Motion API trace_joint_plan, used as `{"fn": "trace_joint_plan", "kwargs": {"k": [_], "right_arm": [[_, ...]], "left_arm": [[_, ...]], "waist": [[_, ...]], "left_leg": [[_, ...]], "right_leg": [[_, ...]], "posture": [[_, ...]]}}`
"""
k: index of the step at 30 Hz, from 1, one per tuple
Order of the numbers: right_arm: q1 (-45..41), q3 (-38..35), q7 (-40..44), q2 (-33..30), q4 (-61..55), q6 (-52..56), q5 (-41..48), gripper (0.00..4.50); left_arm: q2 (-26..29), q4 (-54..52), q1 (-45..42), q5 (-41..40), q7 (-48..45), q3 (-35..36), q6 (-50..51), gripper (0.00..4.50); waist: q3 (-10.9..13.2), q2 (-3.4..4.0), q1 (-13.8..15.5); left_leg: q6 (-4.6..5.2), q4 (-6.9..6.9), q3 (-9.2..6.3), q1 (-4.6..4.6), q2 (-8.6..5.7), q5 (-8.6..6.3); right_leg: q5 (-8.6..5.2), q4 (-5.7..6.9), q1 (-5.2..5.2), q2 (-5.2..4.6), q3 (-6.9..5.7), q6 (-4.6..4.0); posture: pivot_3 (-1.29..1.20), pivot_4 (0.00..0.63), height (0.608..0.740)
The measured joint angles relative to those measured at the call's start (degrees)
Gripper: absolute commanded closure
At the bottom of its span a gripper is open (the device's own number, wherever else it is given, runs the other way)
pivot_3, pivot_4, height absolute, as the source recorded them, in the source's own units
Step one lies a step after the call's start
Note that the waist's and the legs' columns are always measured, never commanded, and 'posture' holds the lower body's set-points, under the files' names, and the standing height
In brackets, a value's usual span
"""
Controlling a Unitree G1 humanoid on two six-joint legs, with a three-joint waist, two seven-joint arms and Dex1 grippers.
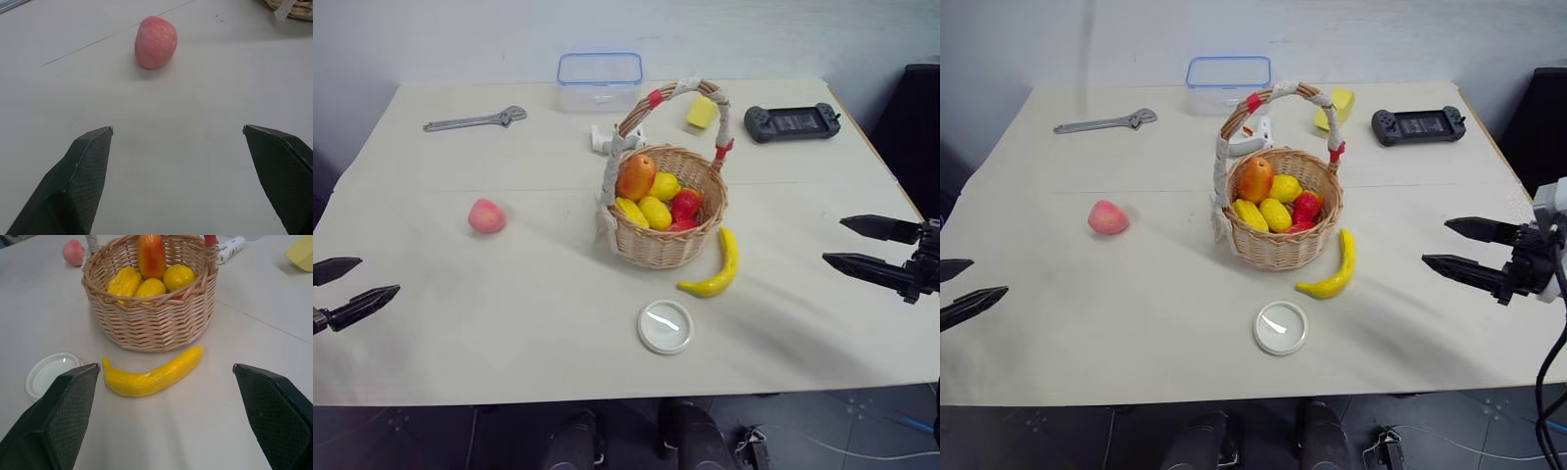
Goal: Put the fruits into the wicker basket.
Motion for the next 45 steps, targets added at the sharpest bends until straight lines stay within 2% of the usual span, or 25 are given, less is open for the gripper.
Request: {"fn": "trace_joint_plan", "kwargs": {"k": [22, 27, 32, 36, 38, 43, 45], "right_arm": [[1.23, 0.00, 0.80, 0.25, 2.19, -2.86, -1.99, 0.00], [1.07, 0.02, 1.03, 0.28, 2.48, -3.41, -2.05, 0.00], [1.01, 1.05, 1.42, 0.27, -3.83, 0.81, 1.36, 0.00], [0.87, 8.69, 2.62, 1.01, -16.66, -0.16, 2.37, 0.00], [-0.30, 15.44, 3.55, 1.99, -21.02, -2.76, 0.35, 0.00], [-6.89, 32.69, 5.28, 7.07, -20.52, -12.76, -12.05, 0.00], [-9.32, 38.85, 5.38, 9.84, -16.44, -17.89, -18.53, 0.39]], "left_arm": [[0.21, 0.38, -1.71, 1.82, 1.53, -1.12, -1.23, 0.01], [-0.01, -0.17, -5.36, 0.24, 2.70, -3.27, 1.36, 0.01], [-0.64, -10.24, -7.25, -4.11, 1.28, -10.95, 6.22, 0.01], [2.56, -21.33, -11.09, -7.89, -4.18, -20.32, 8.01, 0.01], [4.84, -24.53, -14.67, -8.37, -7.85, -25.38, 8.00, 0.01], [6.30, -27.08, -24.49, -8.20, -15.26, -37.12, 5.71, 0.01], [5.96, -26.87, -27.85, -7.33, -16.99, -40.81, 4.66, 0.00]], "waist": [[0.00, -0.01, 0.04], [-0.01, -0.02, 0.10], [-0.01, -0.02, 0.08], [-0.03, -0.05, 0.09], [-0.02, -0.04, 0.02], [-0.03, -0.06, 0.04], [-0.03, -0.07, 0.04]], "left_leg": [[0.02, -0.03, 0.55, -0.03, 0.03, -0.04], [0.02, -0.01, 0.58, -0.01, 0.03, -0.04], [0.00, -0.01, 0.60, -0.01, 0.04, -0.03], [-0.07, 0.00, 0.61, 0.01, 0.05, -0.03], [-0.07, -0.01, 0.77, 0.04, 0.03, -0.03], [-0.07, 0.07, 0.94, 0.09, 0.06, -0.02], [-0.07, 0.17, 0.98, 0.05, 0.12, -0.02]], "right_leg": [[0.00, 0.28, -0.49, 0.03, 0.63, 0.00], [0.00, 0.34, -0.49, 0.03, 0.94, 0.01], [0.01, 0.39, -0.50, 0.06, 1.12, 0.02], [0.01, 0.41, -0.50, 0.14, 1.14, 0.02], [0.01, 0.40, -0.55, 0.38, 1.15, 0.02], [0.03, 0.54, -0.59, 0.79, 1.16, 0.05], [0.03, 0.58, -0.60, 0.91, 1.17, 0.05]], "posture": [[0.00, 0.150, 0.740], [0.00, 0.150, 0.740], [0.00, 0.150, 0.740], [0.00, 0.150, 0.740], [0.00, 0.150, 0.740], [0.00, 0.150, 0.740], [0.00, 0.150, 0.740]]}}
